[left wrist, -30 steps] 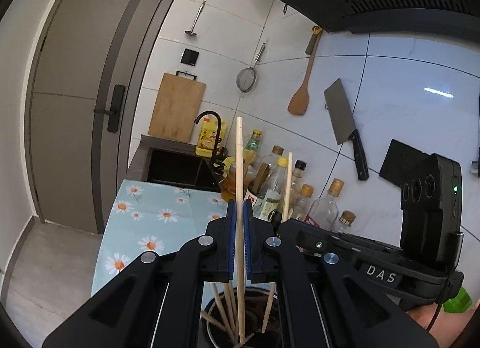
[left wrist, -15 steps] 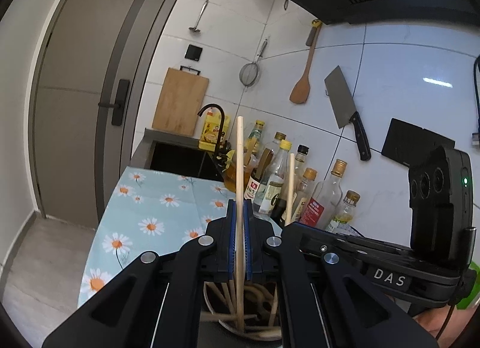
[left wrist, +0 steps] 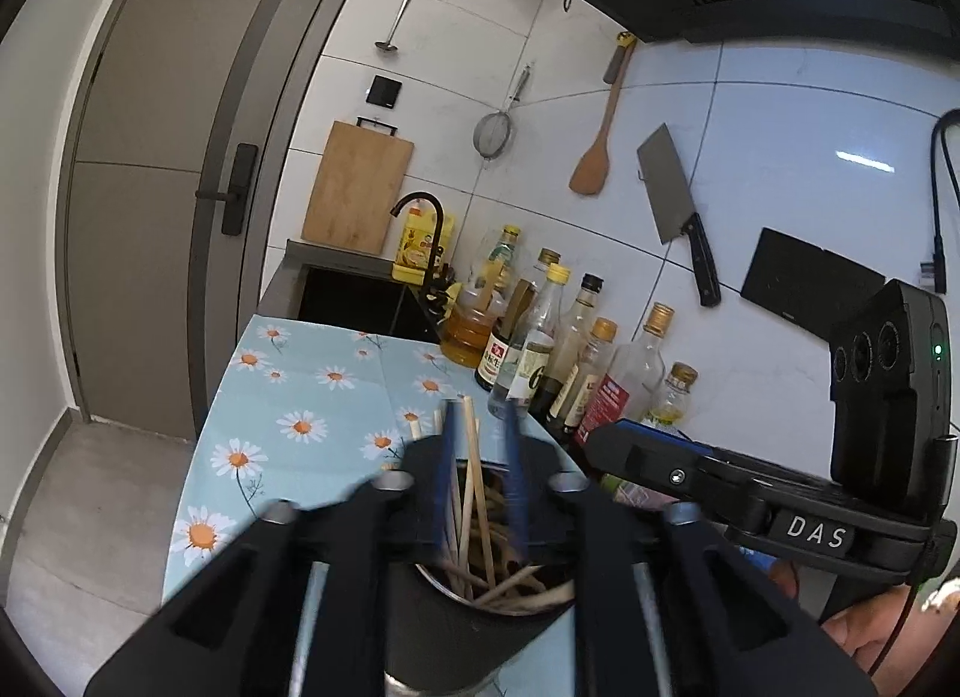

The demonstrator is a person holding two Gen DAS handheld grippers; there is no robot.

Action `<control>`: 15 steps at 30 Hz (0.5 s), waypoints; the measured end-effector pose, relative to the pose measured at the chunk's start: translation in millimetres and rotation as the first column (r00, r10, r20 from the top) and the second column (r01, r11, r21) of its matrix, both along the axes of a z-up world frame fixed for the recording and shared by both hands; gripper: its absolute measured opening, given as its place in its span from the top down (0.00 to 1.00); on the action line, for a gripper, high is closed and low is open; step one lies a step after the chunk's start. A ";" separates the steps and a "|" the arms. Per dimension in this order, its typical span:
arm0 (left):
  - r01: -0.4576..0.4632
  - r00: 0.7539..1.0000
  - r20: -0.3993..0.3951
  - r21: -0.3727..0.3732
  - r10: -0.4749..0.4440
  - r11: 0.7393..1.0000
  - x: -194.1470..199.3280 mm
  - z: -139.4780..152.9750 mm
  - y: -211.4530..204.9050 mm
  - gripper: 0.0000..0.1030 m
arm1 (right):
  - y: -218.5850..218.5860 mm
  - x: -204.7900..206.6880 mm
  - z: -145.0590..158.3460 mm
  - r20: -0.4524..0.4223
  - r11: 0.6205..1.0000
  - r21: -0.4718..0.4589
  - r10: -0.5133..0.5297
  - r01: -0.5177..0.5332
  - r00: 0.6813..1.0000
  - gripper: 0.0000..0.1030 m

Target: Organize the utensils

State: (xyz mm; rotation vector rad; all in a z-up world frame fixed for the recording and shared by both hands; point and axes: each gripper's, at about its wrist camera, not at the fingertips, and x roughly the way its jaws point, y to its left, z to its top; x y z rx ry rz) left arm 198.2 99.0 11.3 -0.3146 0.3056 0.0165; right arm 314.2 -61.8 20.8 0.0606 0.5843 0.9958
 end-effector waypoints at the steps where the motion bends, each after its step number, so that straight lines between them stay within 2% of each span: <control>1: 0.005 1.000 0.000 0.001 -0.005 1.000 -2.5 1.3 -0.5 0.78 | -2.5 -3.4 2.3 0.006 1.000 -0.001 -0.002 0.002 1.000 0.68; 13: 0.095 0.995 -0.020 0.018 -0.095 0.995 -39.1 28.7 3.9 0.77 | -36.7 -48.9 33.9 0.037 0.995 0.006 -0.098 0.098 0.994 0.67; 15: 0.129 0.991 -0.033 0.018 -0.128 0.992 -45.4 32.1 3.2 0.77 | -43.2 -58.1 36.2 0.037 0.993 0.007 -0.118 0.118 0.992 0.64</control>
